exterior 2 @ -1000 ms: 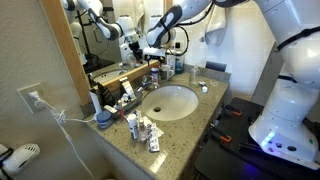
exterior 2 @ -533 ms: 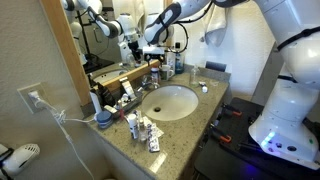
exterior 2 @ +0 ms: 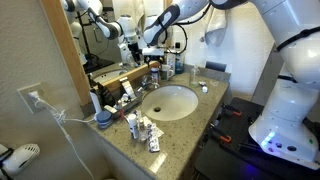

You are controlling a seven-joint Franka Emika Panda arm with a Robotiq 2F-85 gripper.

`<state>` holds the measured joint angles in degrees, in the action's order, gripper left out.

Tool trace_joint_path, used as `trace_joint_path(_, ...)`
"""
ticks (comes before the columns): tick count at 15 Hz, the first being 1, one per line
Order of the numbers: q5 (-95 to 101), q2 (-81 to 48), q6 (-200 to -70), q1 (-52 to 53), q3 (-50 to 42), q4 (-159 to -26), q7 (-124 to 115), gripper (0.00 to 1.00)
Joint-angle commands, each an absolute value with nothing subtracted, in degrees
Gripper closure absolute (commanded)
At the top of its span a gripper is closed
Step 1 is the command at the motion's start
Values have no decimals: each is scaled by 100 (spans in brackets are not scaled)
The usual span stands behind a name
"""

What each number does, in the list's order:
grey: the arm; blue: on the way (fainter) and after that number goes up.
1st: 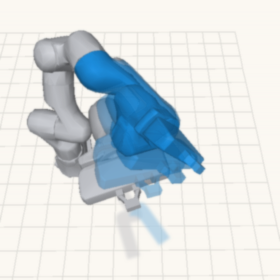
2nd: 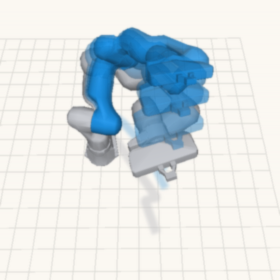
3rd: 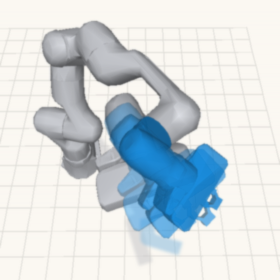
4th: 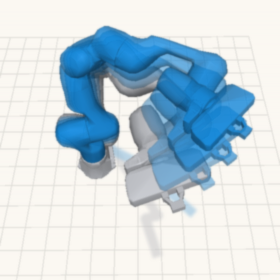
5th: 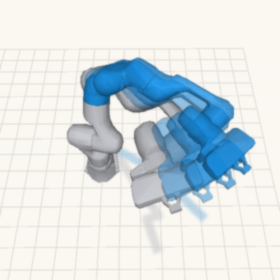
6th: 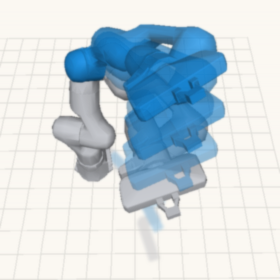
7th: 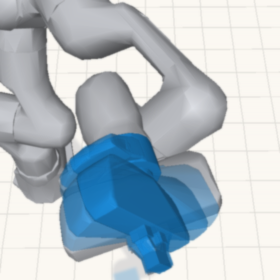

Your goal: Move the spray can to the right

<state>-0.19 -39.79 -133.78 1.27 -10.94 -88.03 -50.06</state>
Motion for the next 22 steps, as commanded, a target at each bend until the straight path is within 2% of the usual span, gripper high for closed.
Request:
trace_joint_path(1, -55, -4068, -13459, 149, -1111, -8657, -5147, 0)
trace_joint_path(2, -55, -4067, -13463, 151, -1112, -8655, -5146, 5)
trace_joint_path(3, -52, -4067, -13444, 154, -1112, -8645, -5143, 26)
trace_joint_path(5, -25, -4063, -13416, 172, -1137, -8637, -5171, 31)
trace_joint_path(9, 17, -4047, -13410, 188, -1167, -8644, -5175, 63)
trace_joint_path(11, 38, -4045, -13405, 191, -1189, -8625, -5174, 75)
trace_joint_path(22, 45, -3646, -13404, 277, -1157, -8861, -5155, 75)
